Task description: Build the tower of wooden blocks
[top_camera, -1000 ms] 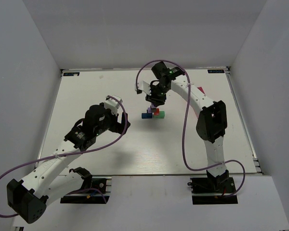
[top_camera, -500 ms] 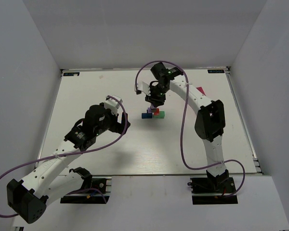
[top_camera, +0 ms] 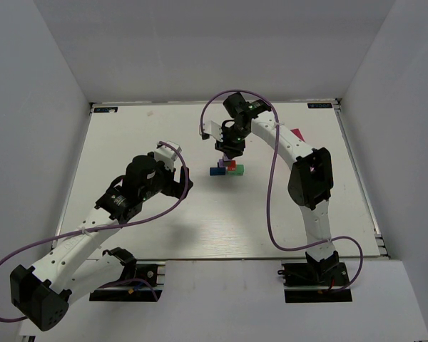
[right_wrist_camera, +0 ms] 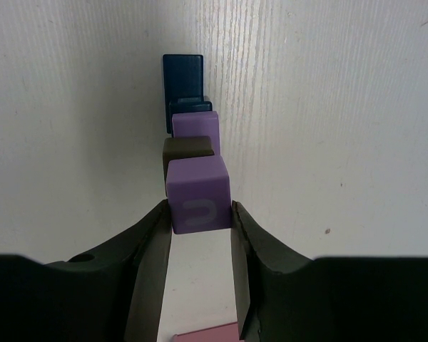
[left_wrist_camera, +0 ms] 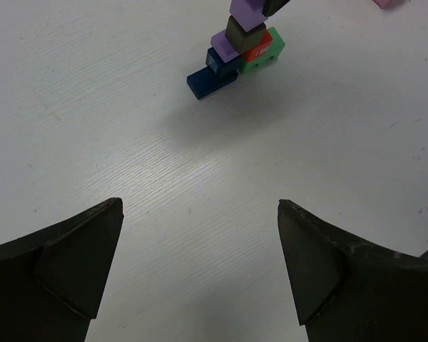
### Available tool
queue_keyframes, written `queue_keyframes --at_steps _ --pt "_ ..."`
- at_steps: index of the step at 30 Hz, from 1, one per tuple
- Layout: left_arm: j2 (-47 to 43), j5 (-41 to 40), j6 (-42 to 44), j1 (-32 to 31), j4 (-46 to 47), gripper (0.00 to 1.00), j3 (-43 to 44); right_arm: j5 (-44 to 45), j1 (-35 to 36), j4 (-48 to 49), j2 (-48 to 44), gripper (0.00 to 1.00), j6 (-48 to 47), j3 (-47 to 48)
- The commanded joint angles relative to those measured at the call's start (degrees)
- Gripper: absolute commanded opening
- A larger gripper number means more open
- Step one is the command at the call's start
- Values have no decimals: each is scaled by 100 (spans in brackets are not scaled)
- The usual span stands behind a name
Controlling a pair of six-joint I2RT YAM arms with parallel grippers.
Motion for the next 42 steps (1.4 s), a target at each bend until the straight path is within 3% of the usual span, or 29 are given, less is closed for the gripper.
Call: queue_keyframes --at_steps 1,21,27,34,37,40,42 --pt "-138 77 40 25 51 100 -2 -69 17 -42 -44 16 75 160" --pt "-138 77 40 25 51 100 -2 -96 34 160 -219 18 216 -68" --pt "-138 77 40 25 51 100 -2 -96 34 151 -254 24 207 -139" --pt "-138 77 40 25 51 100 -2 -69 25 186 -254 40 198 -218" --pt "-138 77 40 25 51 100 -2 -52 25 221 -298 55 181 -262" --pt "-138 77 40 25 51 100 -2 -52 34 230 -316 90 146 -332" --pt "-138 77 40 25 51 100 -2 -60 43 257 -342 90 146 -367"
